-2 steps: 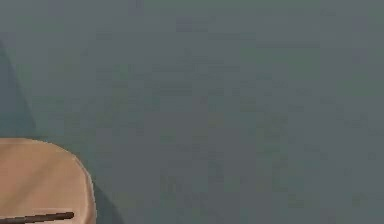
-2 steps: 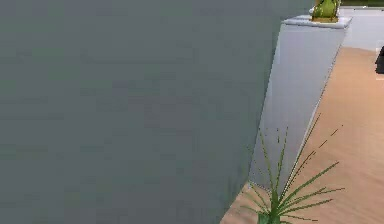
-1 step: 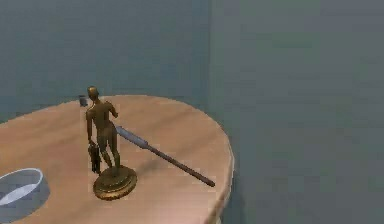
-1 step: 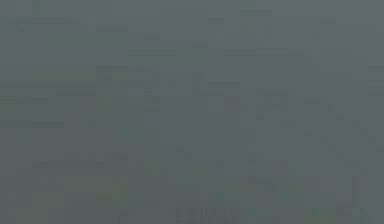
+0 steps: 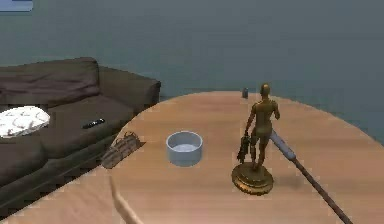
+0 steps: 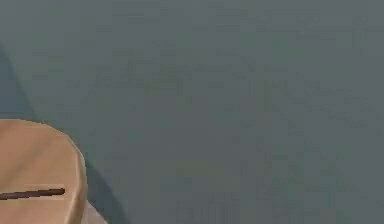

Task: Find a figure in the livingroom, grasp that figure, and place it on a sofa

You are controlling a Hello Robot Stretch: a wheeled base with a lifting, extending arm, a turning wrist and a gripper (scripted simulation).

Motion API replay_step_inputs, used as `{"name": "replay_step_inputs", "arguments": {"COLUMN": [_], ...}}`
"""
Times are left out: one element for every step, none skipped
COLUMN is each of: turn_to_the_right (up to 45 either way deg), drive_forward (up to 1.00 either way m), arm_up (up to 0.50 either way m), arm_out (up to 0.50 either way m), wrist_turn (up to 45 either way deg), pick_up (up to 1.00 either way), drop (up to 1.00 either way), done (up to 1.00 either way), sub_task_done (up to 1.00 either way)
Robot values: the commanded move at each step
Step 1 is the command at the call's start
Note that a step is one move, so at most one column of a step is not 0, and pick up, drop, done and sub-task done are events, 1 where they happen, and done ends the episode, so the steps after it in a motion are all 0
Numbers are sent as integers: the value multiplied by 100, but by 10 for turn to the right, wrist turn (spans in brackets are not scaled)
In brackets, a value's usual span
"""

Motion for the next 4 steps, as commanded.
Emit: {"name": "replay_step_inputs", "arguments": {"turn_to_the_right": [-450,-210,0,0], "drive_forward": [0,0,0,0], "arm_up": [0,0,50,38], "arm_out": [0,0,0,0], "wrist_turn": [0,0,0,0], "pick_up": [0,0,0,0], "drop": [0,0,0,0], "done": [0,0,0,0], "sub_task_done": [0,0,0,0]}}
